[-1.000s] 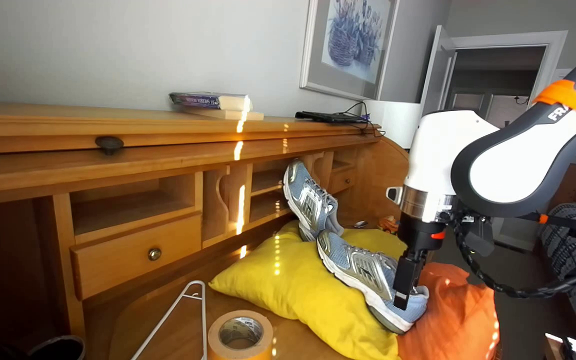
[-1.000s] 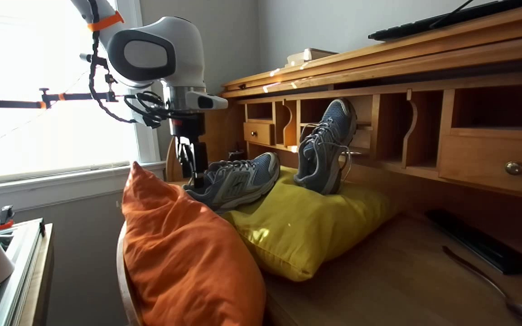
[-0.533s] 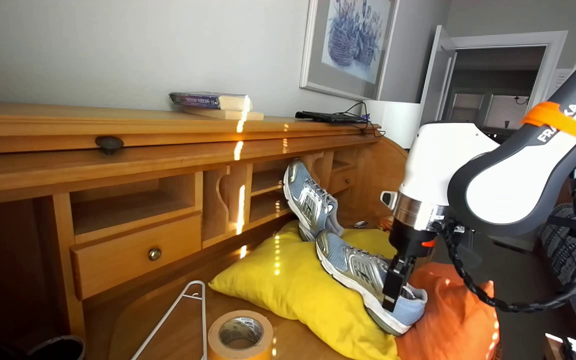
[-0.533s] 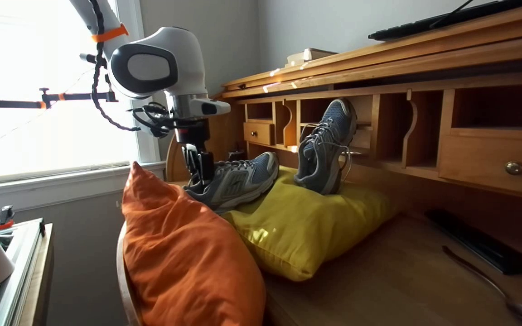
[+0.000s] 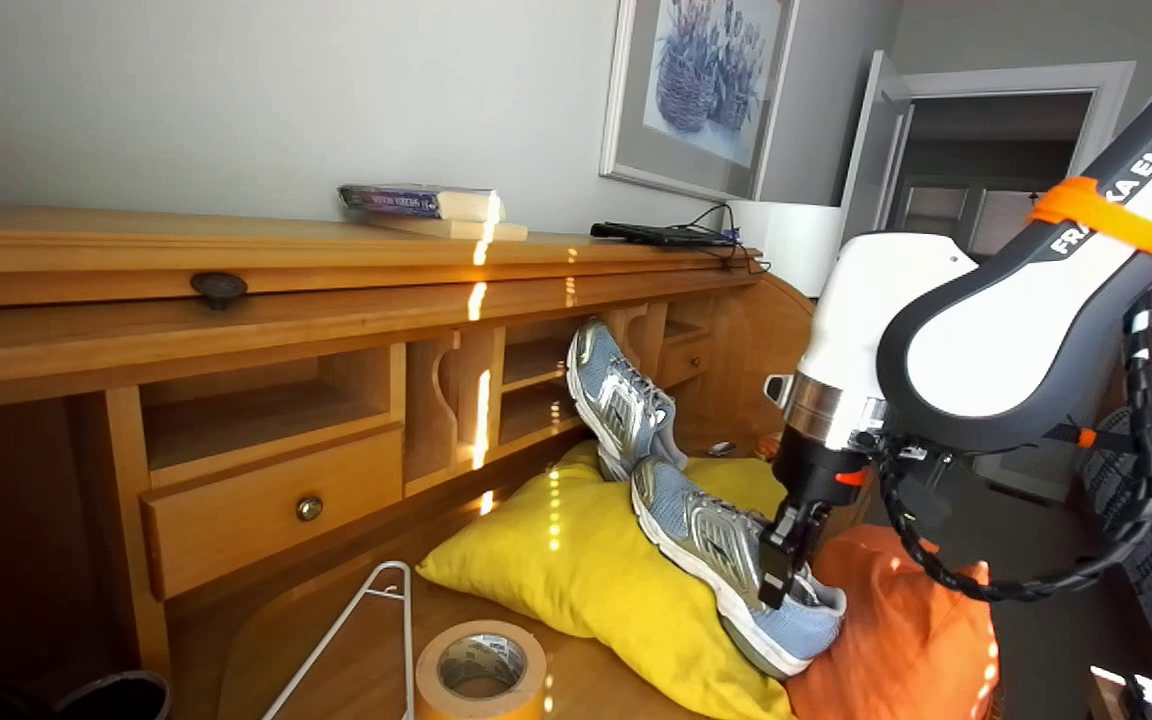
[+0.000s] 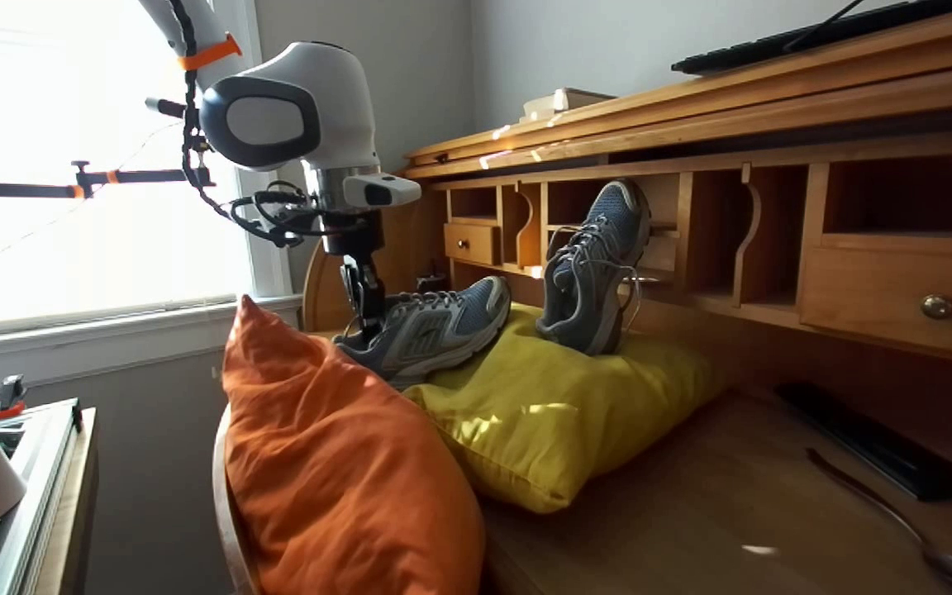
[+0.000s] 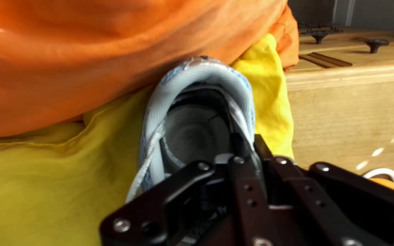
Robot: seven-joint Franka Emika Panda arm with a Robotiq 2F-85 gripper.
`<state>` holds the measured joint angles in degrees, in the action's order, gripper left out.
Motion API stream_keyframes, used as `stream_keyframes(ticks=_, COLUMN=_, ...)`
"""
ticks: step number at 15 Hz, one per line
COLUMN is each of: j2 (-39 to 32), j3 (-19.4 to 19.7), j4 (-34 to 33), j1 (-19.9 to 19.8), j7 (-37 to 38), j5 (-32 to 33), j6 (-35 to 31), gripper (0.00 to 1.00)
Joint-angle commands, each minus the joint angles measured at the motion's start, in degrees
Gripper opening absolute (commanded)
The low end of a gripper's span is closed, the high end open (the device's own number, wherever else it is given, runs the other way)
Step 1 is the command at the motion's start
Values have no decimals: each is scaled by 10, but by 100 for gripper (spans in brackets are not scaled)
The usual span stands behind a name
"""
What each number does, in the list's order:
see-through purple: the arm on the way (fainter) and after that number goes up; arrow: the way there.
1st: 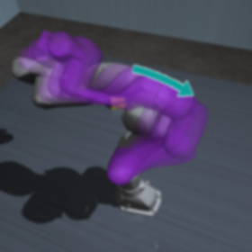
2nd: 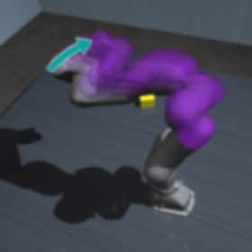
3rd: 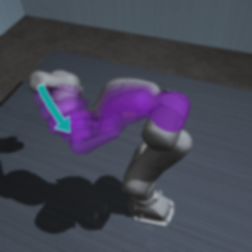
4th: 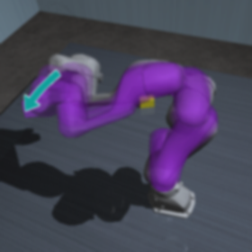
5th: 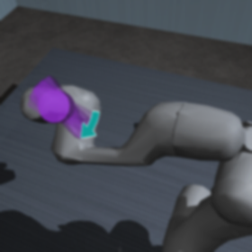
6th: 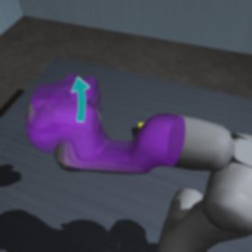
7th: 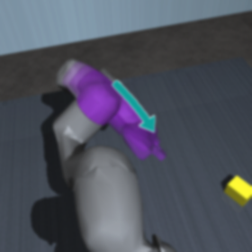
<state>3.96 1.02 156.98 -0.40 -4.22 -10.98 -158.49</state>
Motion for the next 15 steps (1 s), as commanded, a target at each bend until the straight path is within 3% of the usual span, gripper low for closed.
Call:
stream_keyframes(ticks=1, j2=54, j3=9, j4=2, j1=10, j7=-28, j5=-52, j6=43, gripper=2)
stream_keyframes(ticks=8, j2=123, j3=6, j4=-18, j1=-6, j7=7, j5=26, j6=120, gripper=2)
stream_keyframes(ticks=15, j2=171, j3=-12, j4=-87, j1=-3, j7=4, j5=125, j6=280, gripper=2)
